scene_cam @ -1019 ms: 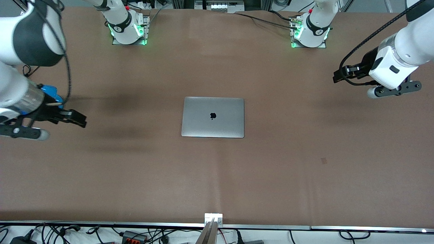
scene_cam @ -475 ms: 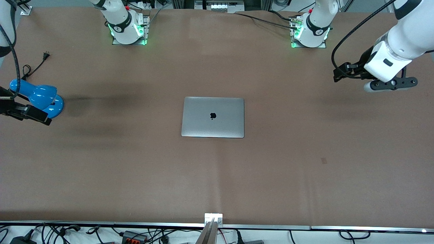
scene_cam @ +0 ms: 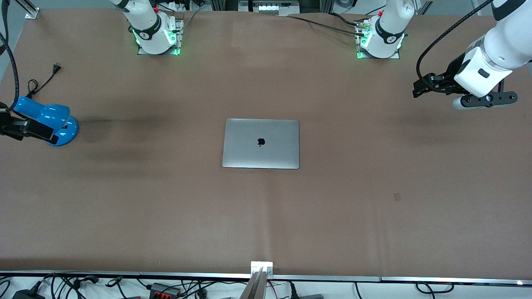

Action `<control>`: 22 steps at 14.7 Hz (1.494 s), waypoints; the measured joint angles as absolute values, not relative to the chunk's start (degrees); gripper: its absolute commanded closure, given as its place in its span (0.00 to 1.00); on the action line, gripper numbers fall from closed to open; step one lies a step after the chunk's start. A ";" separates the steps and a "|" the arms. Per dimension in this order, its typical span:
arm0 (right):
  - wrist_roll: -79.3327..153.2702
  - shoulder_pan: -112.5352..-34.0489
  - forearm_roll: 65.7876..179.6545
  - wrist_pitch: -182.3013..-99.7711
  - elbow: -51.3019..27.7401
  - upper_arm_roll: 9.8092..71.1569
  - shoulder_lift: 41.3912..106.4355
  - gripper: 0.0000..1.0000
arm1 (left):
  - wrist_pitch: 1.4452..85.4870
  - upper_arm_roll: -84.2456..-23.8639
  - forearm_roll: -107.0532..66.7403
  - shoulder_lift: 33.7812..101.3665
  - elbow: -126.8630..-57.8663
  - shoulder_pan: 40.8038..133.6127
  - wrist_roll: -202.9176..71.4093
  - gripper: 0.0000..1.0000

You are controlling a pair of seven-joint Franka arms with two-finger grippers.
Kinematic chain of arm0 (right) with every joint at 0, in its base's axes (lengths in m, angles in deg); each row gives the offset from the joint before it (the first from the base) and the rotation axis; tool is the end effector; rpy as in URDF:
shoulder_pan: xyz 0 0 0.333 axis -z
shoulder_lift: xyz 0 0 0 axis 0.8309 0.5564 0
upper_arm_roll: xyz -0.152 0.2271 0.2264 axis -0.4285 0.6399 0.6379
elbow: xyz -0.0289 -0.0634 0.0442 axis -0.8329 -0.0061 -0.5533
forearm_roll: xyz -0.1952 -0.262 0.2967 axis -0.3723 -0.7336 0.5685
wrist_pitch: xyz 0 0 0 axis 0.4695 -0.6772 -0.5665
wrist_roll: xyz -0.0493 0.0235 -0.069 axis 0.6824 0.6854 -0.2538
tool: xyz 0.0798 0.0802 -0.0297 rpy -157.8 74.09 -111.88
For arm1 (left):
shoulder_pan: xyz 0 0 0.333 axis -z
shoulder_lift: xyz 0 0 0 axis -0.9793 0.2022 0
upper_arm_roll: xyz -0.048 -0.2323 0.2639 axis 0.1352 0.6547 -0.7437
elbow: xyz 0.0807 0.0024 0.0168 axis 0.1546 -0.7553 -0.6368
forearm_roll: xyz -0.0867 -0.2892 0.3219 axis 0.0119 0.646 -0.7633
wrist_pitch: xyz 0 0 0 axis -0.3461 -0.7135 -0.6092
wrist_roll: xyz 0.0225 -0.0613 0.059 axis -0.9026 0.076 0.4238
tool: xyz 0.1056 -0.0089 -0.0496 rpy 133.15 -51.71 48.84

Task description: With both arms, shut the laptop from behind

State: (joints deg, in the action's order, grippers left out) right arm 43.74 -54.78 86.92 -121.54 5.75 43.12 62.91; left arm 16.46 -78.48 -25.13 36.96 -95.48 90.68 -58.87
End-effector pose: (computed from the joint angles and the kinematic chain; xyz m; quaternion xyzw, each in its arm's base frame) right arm 0.6864 -0.0449 0.6018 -0.9985 0.0522 -0.0184 0.0041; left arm 0.5596 -0.0664 0.5900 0.9948 0.0642 -0.0737 0.0276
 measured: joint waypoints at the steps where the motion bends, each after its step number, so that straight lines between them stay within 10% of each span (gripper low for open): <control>1: 43.74 -54.88 86.31 -121.63 4.33 43.39 62.01 0.00 | 16.19 -78.41 -25.13 36.91 -95.52 90.77 -58.89 0.00; 8: 40.95 -55.01 85.26 -125.01 -10.10 43.90 51.44 0.00 | 15.81 -78.00 -25.90 36.82 -96.45 89.37 -55.01 0.00; 22: 40.01 -55.00 85.26 -122.28 -11.52 43.91 48.68 0.00 | 15.90 -74.88 -26.06 35.77 -96.43 87.64 -54.14 0.00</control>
